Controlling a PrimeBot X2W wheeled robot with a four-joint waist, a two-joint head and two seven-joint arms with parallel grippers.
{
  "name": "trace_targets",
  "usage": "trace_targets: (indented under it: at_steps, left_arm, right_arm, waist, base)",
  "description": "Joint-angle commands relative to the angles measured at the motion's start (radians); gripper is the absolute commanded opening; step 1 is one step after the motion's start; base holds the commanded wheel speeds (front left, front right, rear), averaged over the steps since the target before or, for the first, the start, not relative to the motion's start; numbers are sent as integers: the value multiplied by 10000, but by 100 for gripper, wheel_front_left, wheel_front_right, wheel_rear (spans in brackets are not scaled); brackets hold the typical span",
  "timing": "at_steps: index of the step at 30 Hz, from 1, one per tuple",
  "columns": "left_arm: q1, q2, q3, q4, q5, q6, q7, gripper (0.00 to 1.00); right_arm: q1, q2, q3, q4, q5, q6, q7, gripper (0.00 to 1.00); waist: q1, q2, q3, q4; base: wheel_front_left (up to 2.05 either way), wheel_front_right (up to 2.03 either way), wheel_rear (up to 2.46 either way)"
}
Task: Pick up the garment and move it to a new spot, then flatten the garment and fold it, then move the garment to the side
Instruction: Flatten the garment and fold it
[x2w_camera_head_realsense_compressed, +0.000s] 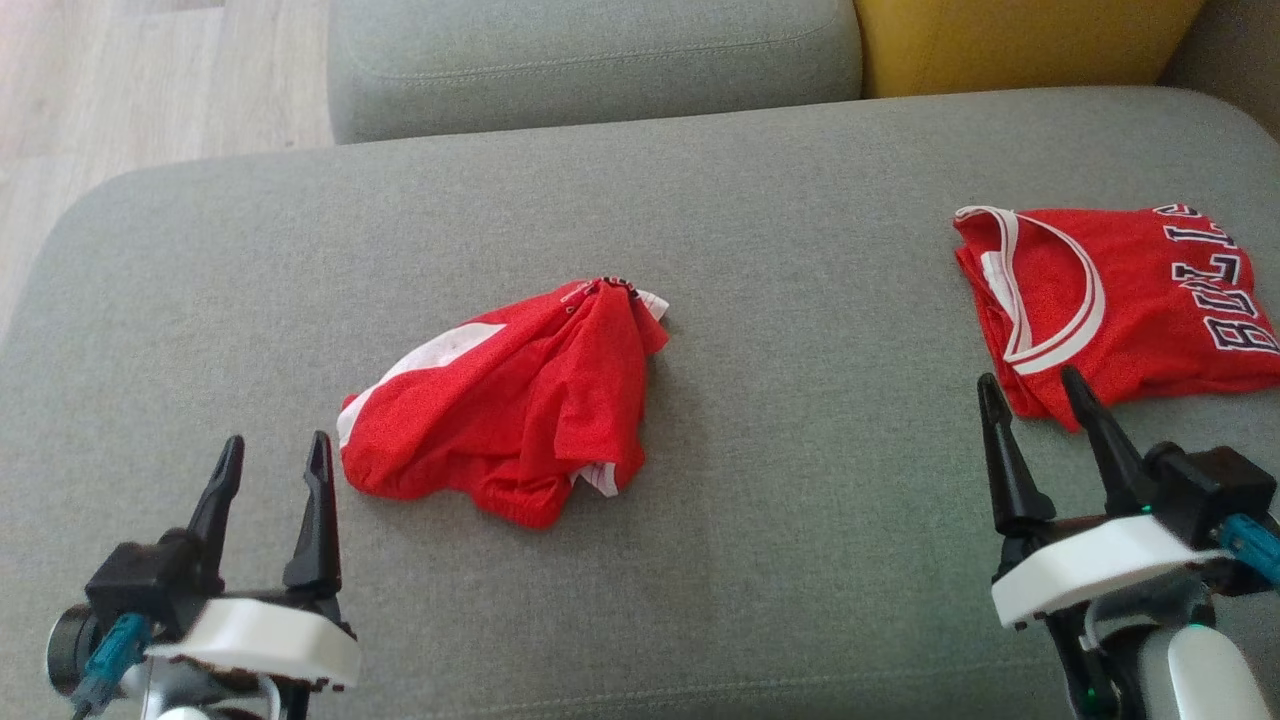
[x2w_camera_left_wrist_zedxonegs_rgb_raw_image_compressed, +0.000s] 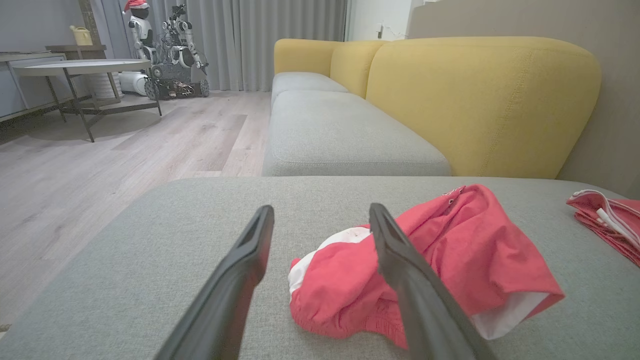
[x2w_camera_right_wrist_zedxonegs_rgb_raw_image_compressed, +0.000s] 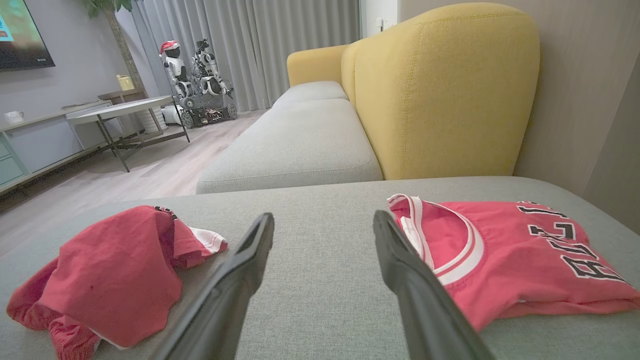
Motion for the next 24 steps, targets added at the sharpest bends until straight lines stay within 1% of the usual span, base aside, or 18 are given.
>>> trace_targets:
  at_steps: [1, 24]
  left_arm:
    - [-355, 213, 365, -416, 74, 75, -7, 100]
    - [-510, 363, 254, -356, 39, 198, -20, 100]
  right_arm:
    - [-235, -30, 229, -402, -68, -9, 18, 100]
    - [-291, -30, 192, -428, -54, -9, 10, 100]
  waist:
    - [0, 0, 2, 0]
    - [0, 0, 202, 39]
  base:
    - [0, 0, 0]
    - [0, 0, 0]
